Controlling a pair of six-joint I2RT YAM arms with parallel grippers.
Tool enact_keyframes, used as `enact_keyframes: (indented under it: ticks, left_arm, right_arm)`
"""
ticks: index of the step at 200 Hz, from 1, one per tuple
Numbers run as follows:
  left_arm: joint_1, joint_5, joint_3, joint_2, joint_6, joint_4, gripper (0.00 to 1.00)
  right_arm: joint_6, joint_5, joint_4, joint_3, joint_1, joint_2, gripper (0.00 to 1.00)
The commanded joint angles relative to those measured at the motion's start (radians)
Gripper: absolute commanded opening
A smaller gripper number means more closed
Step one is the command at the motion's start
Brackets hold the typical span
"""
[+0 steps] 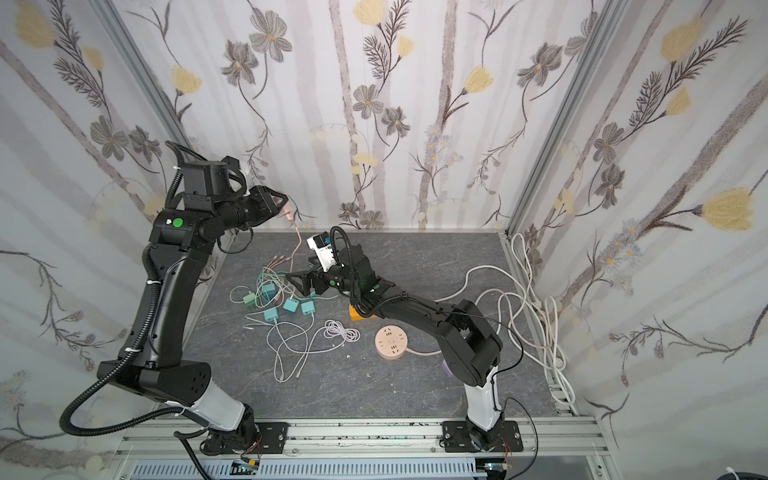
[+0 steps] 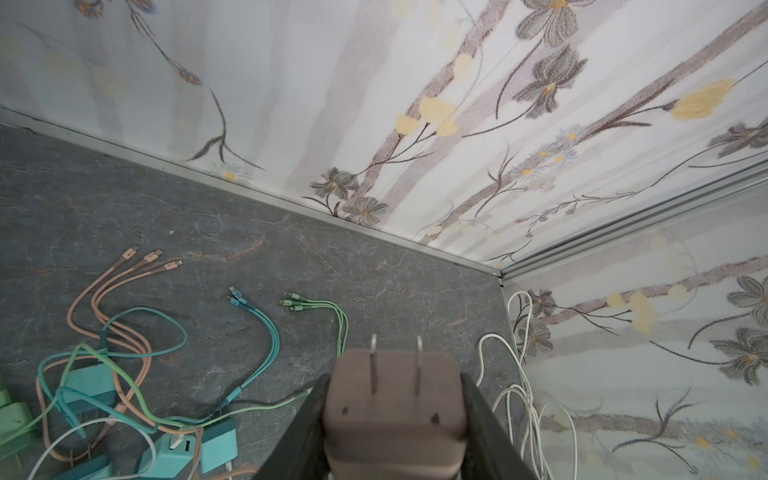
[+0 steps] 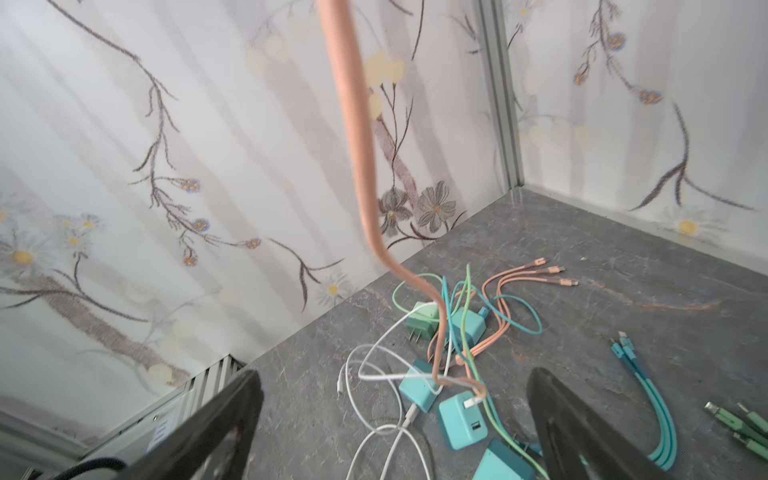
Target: Insert the plug
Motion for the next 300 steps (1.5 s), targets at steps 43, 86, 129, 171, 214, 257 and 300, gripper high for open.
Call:
enact_keyframes:
  ticks: [43, 86, 129, 171, 214, 257, 300]
  left_arm:
    - [-0.003, 0.016, -0.007, -0.03, -0.023, -0.012, 0.0]
    - [-0.003, -0.108, -0.063, -0.035, -0.069, -0.006, 0.0]
    - [-0.003, -0.063, -0.143, -0.033, -0.256, 0.109, 0.0]
    - [-0.003, 0.005, -0.277, -0.101, -0.414, 0.213, 0.0]
    - [-0.002, 0.011, -0.336, -0.159, -0.466, 0.214, 0.0]
    - [0.003, 0.018, -0.371, -0.193, -0.472, 0.213, 0.0]
    - [0.008, 0.035, -0.386, -0.202, -0.478, 0.213, 0.0]
  right_arm:
    - [0.127, 0.108, 0.128, 0.124, 0.001, 0.124, 0.86]
    - [0.059, 0.199, 0.263, -0.106, 0.012, -0.035, 0.92]
    - [0.002, 0.177, 0.394, -0.291, 0.069, -0.19, 0.84]
    - [0.111, 0.118, 0.389, -0.092, 0.067, -0.086, 0.69]
    - [0.194, 0.158, 0.333, 0.089, 0.049, 0.032, 0.69]
    - [0.255, 0.134, 0.344, 0.123, 0.001, 0.09, 0.67]
    - [0.215, 0.055, 0.337, 0.138, -0.02, 0.108, 0.67]
